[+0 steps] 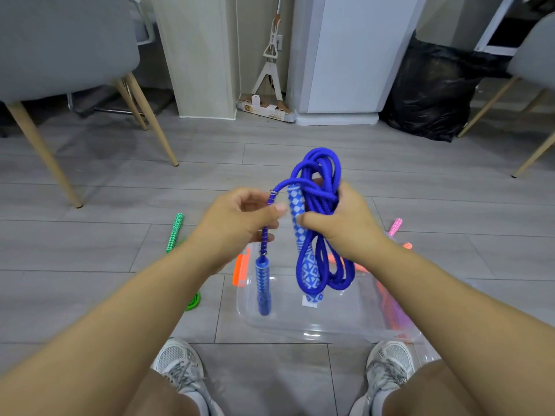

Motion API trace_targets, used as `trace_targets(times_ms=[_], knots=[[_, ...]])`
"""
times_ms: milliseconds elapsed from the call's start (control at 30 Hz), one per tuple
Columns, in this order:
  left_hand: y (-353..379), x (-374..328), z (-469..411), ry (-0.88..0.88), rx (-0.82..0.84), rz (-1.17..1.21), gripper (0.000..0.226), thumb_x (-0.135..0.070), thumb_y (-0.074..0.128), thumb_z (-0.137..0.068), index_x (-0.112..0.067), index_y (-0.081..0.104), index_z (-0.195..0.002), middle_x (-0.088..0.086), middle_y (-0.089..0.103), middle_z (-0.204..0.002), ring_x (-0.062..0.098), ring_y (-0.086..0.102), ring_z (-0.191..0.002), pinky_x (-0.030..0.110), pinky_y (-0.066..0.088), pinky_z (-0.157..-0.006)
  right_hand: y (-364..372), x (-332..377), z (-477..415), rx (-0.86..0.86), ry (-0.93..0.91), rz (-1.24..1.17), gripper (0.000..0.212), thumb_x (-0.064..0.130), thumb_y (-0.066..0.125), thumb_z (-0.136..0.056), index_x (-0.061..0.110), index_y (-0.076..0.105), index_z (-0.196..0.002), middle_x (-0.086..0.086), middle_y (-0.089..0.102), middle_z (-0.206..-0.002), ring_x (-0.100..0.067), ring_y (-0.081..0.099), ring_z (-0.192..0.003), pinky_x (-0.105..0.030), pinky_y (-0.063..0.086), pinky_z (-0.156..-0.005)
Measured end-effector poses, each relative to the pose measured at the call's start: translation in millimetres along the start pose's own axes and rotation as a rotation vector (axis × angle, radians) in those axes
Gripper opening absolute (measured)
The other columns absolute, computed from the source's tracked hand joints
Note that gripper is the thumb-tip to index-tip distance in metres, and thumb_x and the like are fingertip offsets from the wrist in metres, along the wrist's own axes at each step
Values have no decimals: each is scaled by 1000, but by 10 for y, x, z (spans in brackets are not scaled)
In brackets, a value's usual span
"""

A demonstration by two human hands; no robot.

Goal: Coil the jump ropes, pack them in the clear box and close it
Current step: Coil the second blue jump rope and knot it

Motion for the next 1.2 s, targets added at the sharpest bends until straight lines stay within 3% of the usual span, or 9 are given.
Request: trace_targets(times_ms=[167,333,500,600,700,800,933,1100,1200], knots=[[122,238,-10,44,221,-465,28,1,72,-77,-23,62,-89,-1,68,-90,12,64,-80,26,53,-81,-242,2,-39,-124,18,-14,32,6,71,-70,19,55,-95,5,56,-73,-11,50,-60,-22,47,-57],[86,370,-36,4,285,-648,24,-6,68,-81,-27,57,-81,-1,69,-92,10,62,-78,16,50,-67,-417,-40,-68,-226,44,-34,33,8,69,-70,17,56,-99,1,60,-76,-15,53,-62,-30,48,-60],[17,413,-84,-80,204,-404,25,2,64,-84,-21,56,-86,12,66,-88,21,64,-72,40,60,-69,-419,-58,-48,-220,34,7,36,9,69,-72,17,53,-103,3,57,-77,-14,51,-63,-28,47,-59],[-14,272,-103,-80,62,-59,20,3,62,-86,-15,57,-95,19,62,-86,19,64,-60,37,59,-57,-296,-16,11,-140,-10,132,40,9,69,-72,24,47,-101,7,55,-77,-13,50,-63,-19,45,-58],[22,162,-91,-68,-12,146,17,0,61,-87,-11,57,-99,19,62,-91,21,66,-63,34,59,-56,-105,65,80,-50,-71,228,49,10,68,-73,30,42,-109,13,56,-78,-3,52,-64,-7,40,-53],[26,108,-85,-45,-74,179,20,0,63,-86,-13,57,-99,16,66,-87,22,68,-67,38,60,-60,73,118,107,24,-100,183,50,11,65,-75,34,42,-112,15,58,-86,-1,56,-72,-9,42,-60],[-19,129,-97,-68,-141,196,18,2,63,-85,-12,55,-93,13,67,-79,19,69,-60,34,58,-51,209,68,120,128,-42,116,45,10,62,-78,34,42,-110,15,57,-86,-5,57,-75,-25,49,-69],[-39,240,-89,-124,-165,193,18,2,63,-85,-11,53,-92,15,67,-84,23,70,-64,34,57,-49,360,-13,210,298,-53,192,98,19,86,-60,33,25,-135,26,54,-101,2,60,-92,-19,51,-78],[-4,327,-84,-179,-140,188,17,0,62,-87,-11,51,-92,16,67,-84,25,70,-68,37,59,-54,369,-51,217,282,-73,329,101,15,83,-60,35,20,-137,22,56,-97,-4,60,-86,-22,51,-72]])
Point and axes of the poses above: each hand's wrist, its own z-axis away from the middle knuckle, its own y-axis out of the palm, x = y × z, the point moved 9 cm from there along -z, towards the middle knuckle
